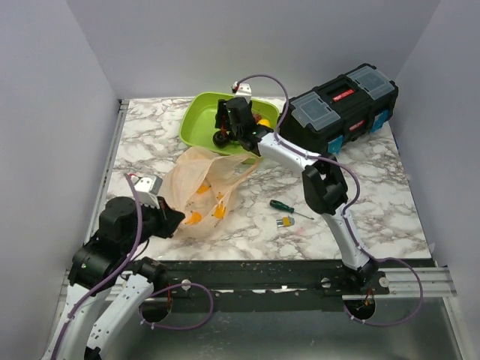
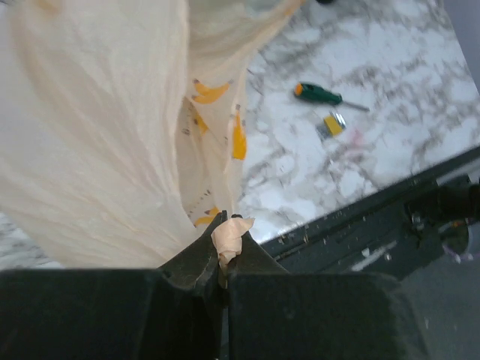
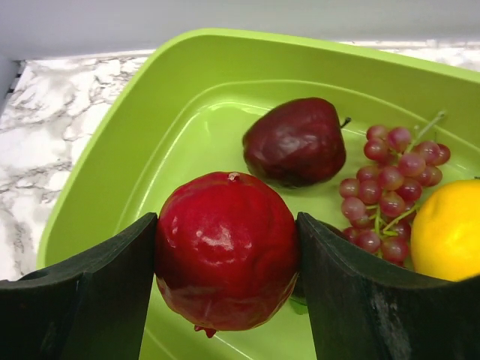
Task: Take the fake fruits out of the plastic bag
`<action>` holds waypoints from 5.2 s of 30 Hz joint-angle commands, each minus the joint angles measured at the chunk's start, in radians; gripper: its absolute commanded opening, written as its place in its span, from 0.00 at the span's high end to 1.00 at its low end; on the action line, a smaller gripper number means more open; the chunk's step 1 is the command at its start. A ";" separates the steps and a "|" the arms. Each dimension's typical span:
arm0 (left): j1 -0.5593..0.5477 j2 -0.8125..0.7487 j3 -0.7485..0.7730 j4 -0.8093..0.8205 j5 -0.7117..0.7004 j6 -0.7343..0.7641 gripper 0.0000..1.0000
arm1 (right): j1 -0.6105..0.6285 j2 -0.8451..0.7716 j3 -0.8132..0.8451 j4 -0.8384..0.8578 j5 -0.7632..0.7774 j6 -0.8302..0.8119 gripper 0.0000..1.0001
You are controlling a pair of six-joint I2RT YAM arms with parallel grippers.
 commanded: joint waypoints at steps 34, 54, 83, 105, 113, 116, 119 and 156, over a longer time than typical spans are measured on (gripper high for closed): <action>0.008 0.110 0.064 -0.048 0.026 -0.036 1.00 | -0.059 0.255 0.295 0.016 -0.155 -0.070 0.12; 0.006 0.132 -0.033 0.055 0.237 0.062 1.00 | -0.029 -0.430 -0.352 -0.170 -0.252 -0.070 0.02; 0.005 -0.084 -0.049 0.094 0.208 0.056 1.00 | 0.483 -0.533 -0.974 0.471 -0.006 -0.203 0.66; 0.005 -0.043 -0.004 -0.014 0.153 0.010 1.00 | 0.384 -0.254 -0.854 0.634 0.476 -0.205 0.67; 0.005 0.044 0.009 -0.206 0.156 -0.027 1.00 | 0.357 -0.295 -0.897 0.598 0.529 -0.099 0.67; 0.005 0.068 -0.012 -0.186 0.236 -0.031 1.00 | 0.355 -0.324 -0.962 0.623 0.551 -0.041 0.67; -0.001 0.093 -0.065 -0.152 0.310 -0.027 1.00 | 0.347 -0.335 -1.004 0.693 0.528 -0.046 0.67; -0.238 0.163 -0.066 0.187 0.187 -0.220 1.00 | 0.319 -0.275 -0.988 0.917 -0.583 0.189 0.22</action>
